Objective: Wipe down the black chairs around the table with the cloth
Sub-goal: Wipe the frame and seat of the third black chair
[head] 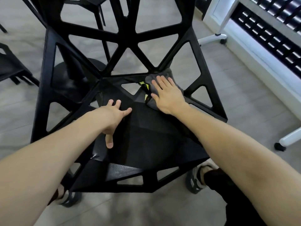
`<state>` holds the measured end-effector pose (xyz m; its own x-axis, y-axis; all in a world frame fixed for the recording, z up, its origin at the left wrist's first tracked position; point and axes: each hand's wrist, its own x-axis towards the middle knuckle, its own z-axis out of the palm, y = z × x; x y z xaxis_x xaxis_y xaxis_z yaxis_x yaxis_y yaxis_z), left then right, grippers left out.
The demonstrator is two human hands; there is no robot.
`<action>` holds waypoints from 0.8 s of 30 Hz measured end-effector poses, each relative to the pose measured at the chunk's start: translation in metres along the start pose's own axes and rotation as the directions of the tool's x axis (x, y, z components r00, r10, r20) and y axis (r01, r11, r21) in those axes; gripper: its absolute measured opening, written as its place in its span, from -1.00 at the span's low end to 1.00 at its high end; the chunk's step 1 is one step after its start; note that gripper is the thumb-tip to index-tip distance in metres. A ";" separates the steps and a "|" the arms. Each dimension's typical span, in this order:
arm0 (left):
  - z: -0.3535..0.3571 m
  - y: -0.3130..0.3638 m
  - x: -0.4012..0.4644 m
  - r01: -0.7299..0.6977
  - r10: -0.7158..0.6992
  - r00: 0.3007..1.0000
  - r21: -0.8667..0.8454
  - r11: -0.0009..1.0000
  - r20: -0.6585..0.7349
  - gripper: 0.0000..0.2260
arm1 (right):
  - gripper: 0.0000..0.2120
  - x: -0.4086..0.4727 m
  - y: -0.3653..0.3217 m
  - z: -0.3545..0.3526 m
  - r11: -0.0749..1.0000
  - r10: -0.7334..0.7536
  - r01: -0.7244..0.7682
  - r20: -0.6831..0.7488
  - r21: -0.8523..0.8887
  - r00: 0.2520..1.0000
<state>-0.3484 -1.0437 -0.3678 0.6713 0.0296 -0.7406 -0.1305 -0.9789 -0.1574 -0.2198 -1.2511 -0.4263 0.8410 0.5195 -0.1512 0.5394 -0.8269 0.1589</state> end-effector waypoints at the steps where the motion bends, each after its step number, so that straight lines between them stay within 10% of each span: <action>1: -0.001 0.000 -0.002 0.003 -0.003 1.000 -0.006 1.000 -0.002 0.51 | -0.35 -0.017 0.013 -0.001 0.999 -0.036 0.035 -0.004 -0.037 0.999; 8: -0.007 0.011 -0.014 0.016 -0.016 1.000 0.002 1.000 -0.004 0.47 | -0.31 -0.161 0.078 -0.006 0.988 -0.109 0.110 0.016 -0.105 0.994; 16: -0.007 0.052 -0.019 -0.013 0.017 0.999 -0.086 0.996 0.040 0.52 | -0.32 -0.069 0.022 0.007 0.999 -0.016 0.017 0.061 -0.026 0.998; 24: -0.003 0.061 -0.023 -0.004 0.007 0.999 -0.091 0.996 0.040 0.53 | -0.36 -0.197 0.106 -0.009 0.997 -0.080 0.079 -0.045 -0.018 0.996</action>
<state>-0.3699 -1.1051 -0.3587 0.6404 0.0304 -0.7674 -0.0663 -0.9933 -0.0947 -0.3281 -1.4388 -0.3711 0.7961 0.5934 -0.1190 0.6052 -0.7789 0.1643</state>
